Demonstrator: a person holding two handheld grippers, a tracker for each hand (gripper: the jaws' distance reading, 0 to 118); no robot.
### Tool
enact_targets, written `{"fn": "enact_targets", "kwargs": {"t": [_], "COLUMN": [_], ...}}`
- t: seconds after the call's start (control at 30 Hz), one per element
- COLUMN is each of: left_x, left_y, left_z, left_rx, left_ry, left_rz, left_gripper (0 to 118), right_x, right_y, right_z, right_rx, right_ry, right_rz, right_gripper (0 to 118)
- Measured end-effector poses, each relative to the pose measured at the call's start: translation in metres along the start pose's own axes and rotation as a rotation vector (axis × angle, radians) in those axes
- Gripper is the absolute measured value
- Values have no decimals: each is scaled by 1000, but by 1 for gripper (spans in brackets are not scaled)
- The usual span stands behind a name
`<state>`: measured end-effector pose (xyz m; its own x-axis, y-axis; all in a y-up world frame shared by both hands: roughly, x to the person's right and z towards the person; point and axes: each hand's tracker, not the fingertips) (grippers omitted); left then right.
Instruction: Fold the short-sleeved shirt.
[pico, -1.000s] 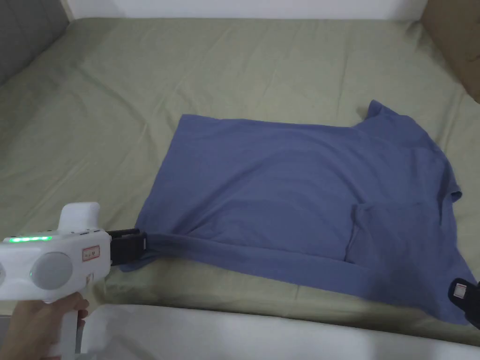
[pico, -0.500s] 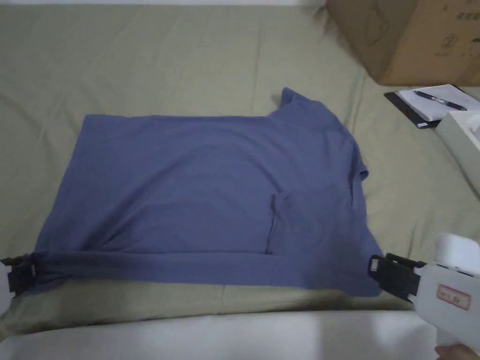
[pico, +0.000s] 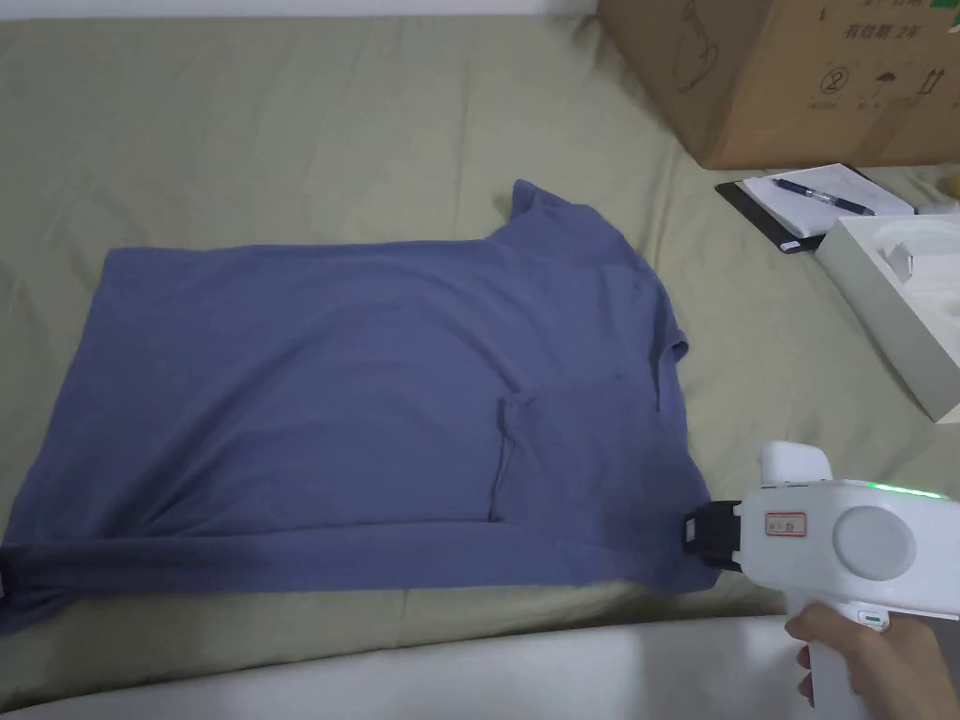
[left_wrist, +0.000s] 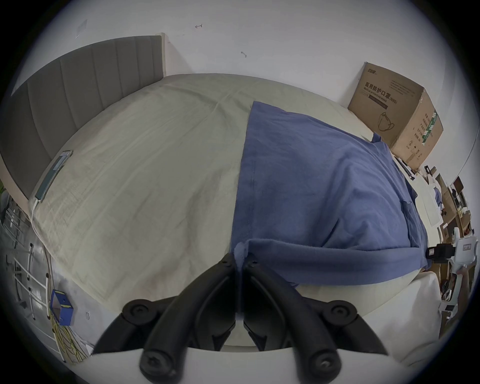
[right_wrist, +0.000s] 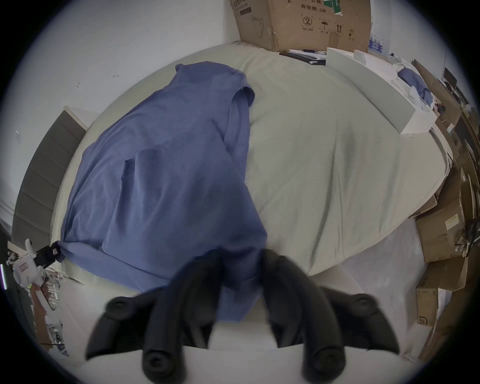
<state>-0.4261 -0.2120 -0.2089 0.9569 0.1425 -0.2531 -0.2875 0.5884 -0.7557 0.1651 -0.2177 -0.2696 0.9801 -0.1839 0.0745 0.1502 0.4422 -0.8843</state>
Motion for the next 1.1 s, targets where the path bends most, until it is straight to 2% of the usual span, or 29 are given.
{"fn": "enact_targets", "kwargs": {"t": [0.03,0.07,0.17,0.33,0.4,0.6,0.63,0.73,0.83,0.87,0.9,0.93,0.97,1.0,1.03,1.07,1.1], "left_x": [0,-1,2,10,13,16,18,29,39,42,44,42,43,44,40,35,30], "left_y": [0,0,2,10,20,78,90,122,143,146,148,147,148,146,145,142,138], "left_z": [0,0,1,9,14,1,-6,-39,-72,-82,-89,-97,-103,-104,-106,-104,-97], "left_rx": [2,4,5,20,46,90,87,43,13,1,-6,-5,-14,-31,-37,-36,-12], "left_ry": [0,-1,4,27,32,21,18,37,62,70,89,94,117,156,137,124,103], "left_rz": [5,4,-9,-53,-29,-31,-39,-78,-97,-106,-112,-122,-124,-121,-123,-108,-88], "left_gripper": [2,2,2,2,2,2,2,2,2,3,6,18,53,84,106,114,114], "right_x": [0,1,-1,-7,-8,-11,-11,-16,-28,-32,-34,-37,-37,-39,-40,-40,-39], "right_y": [0,-1,-3,3,14,78,91,126,151,157,160,163,166,167,166,164,162], "right_z": [3,6,11,36,47,44,37,10,-21,-31,-39,-47,-54,-58,-60,-58,-53], "right_rx": [31,43,44,119,151,221,231,219,176,161,160,153,137,123,120,126,136], "right_ry": [59,65,26,41,77,111,130,122,59,33,16,3,-15,-41,-73,-79,-73], "right_rz": [-30,-67,-21,4,-2,-47,-95,-141,-126,-89,-79,-79,-58,-44,-8,1,1], "right_gripper": [6,6,6,6,6,6,6,6,6,6,6,7,26,55,84,96,94]}}
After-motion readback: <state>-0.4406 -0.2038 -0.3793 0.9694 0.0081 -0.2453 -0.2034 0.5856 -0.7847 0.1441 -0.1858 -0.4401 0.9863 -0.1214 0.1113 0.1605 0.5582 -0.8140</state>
